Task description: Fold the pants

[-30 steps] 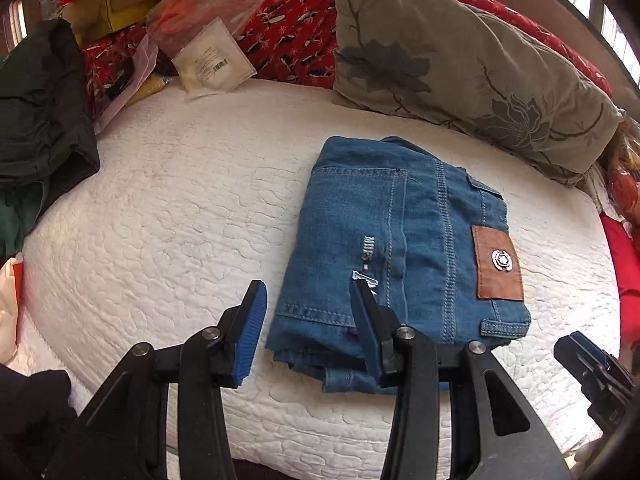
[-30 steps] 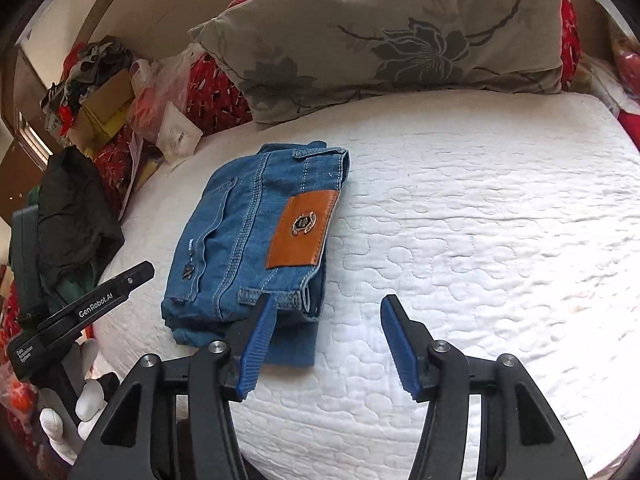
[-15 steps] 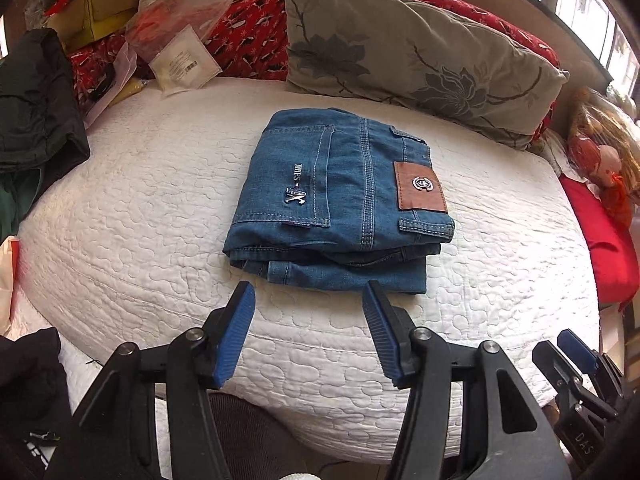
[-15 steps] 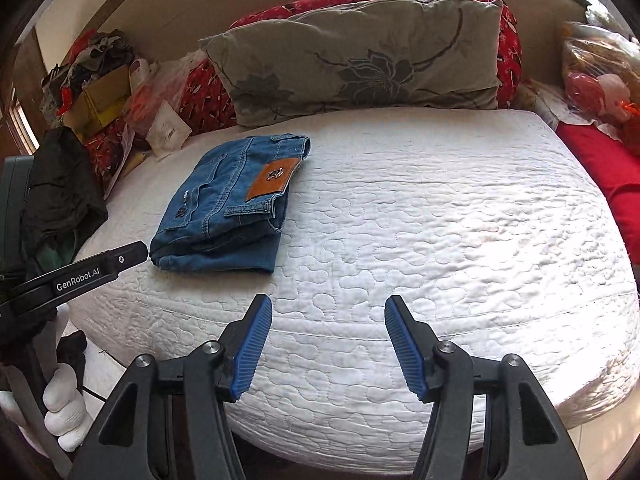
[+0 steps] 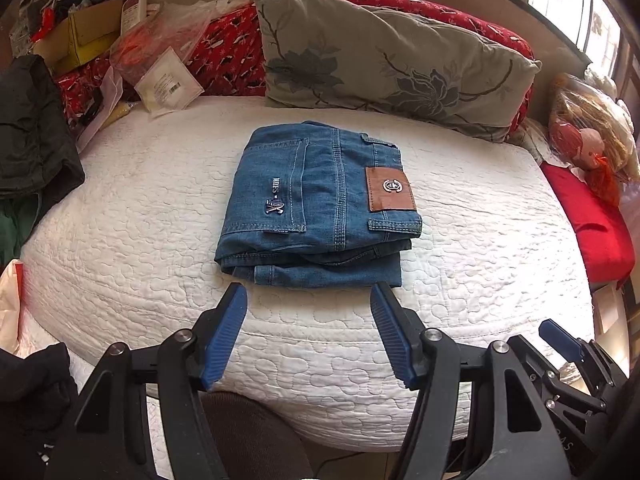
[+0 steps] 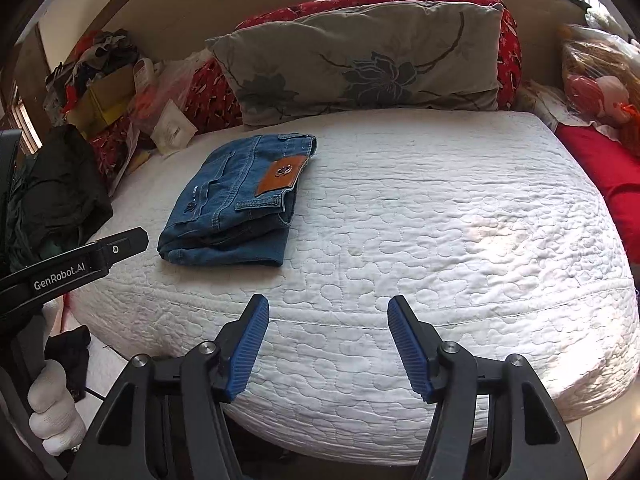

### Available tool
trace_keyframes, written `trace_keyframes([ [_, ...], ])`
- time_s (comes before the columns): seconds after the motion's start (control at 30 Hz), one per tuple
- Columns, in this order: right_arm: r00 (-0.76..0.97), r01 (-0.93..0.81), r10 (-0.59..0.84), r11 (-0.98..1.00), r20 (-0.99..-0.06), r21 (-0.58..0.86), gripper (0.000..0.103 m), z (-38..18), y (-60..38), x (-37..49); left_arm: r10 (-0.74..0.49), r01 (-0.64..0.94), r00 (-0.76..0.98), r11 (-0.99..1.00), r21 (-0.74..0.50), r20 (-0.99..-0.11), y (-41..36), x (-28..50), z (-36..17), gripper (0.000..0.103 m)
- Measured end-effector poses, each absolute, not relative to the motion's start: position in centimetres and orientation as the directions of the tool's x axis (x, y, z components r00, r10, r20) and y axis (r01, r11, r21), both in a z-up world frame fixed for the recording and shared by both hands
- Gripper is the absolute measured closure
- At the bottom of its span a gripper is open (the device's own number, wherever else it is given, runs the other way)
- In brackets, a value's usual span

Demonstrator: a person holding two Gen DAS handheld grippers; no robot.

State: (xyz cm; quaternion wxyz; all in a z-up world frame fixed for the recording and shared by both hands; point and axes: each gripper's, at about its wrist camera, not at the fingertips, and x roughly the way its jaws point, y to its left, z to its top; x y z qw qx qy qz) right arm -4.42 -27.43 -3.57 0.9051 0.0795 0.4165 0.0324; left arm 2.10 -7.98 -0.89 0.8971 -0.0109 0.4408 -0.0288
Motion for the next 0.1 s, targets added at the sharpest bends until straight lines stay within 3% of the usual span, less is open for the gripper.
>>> trace_keyframes([
  [0.1,0.651,0.012,0.121,0.986,-0.749,0.169,0.038,-3.58,-27.49,-4.34,-0.048,0.029,0.618,0.999,-0.038,-0.785,-7.96,1.94,-0.77,0.039],
])
